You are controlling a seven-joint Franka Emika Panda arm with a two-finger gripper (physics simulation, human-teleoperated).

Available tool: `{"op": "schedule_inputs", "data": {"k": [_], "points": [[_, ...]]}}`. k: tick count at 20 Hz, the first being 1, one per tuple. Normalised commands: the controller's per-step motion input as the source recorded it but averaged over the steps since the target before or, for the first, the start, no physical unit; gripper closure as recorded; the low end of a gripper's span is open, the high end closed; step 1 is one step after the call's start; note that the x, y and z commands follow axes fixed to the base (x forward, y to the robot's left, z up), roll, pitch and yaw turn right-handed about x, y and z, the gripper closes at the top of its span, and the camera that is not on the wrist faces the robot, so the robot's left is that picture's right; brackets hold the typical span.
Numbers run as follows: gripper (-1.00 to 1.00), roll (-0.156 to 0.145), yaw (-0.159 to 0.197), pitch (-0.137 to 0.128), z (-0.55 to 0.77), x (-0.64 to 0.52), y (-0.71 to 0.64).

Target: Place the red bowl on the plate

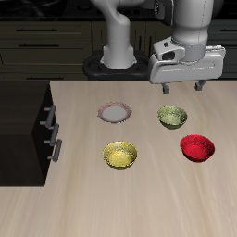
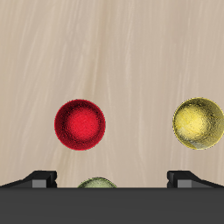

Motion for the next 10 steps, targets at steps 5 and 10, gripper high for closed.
{"op": "schedule_inputs", "data": {"k": [5, 10], "points": [[-1.00, 0.017, 0.001, -0.015, 0.04, 0.08, 0.29], [-1.00, 0.048, 0.002, 0.000, 0.04, 0.01, 0.33]]}}
